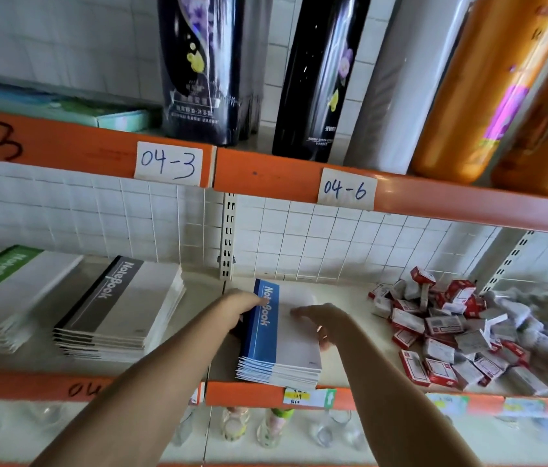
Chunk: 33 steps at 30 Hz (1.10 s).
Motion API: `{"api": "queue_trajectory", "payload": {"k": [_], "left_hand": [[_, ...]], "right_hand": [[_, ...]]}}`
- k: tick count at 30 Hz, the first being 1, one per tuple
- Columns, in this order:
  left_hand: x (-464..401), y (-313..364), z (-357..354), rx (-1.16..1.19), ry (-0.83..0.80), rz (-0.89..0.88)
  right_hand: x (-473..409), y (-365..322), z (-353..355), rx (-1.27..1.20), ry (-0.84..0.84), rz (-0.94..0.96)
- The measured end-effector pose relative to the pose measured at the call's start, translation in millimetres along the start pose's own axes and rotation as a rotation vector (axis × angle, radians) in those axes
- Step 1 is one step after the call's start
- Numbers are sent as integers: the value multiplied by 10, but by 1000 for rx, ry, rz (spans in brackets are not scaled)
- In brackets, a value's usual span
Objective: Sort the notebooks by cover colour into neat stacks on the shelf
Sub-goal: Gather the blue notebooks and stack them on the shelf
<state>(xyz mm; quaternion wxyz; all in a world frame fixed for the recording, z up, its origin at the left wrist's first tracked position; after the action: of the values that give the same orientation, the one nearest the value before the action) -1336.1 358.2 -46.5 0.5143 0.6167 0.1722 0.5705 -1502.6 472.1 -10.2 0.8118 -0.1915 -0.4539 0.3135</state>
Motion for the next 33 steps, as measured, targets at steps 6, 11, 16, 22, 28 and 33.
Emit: {"api": "queue_trajectory", "payload": {"k": [6,11,16,22,28,33], "left_hand": [[-68,-32,231,127,65,-25],[-147,21,534,56,148,-34],[-144,-19,628,34,105,-29],[-153,16,591,-15,103,-78],[-117,-96,414,223,63,-162],[-147,-134,418,218,50,-209]], "right_hand": [[-147,-183,-89,-80,68,78],[-285,-334,-333,-207,29,124],[-408,-437,-396,-216,48,182],[-457,-427,-355,-185,40,168],[-471,-304,-504,-479,27,293],[-464,-291,-635,-542,-23,338]]}}
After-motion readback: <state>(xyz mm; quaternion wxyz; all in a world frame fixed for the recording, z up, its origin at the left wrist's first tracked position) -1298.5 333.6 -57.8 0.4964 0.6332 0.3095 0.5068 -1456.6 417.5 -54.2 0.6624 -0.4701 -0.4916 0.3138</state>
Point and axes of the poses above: each hand's wrist, its own x-axis away from the middle knuckle, its own z-axis out of the back of the hand, y = z × x, the point moved 8 cm from there along -x, towards the middle knuckle, and after that the axes turned 7 degrees about x, right-handed, at the moved point
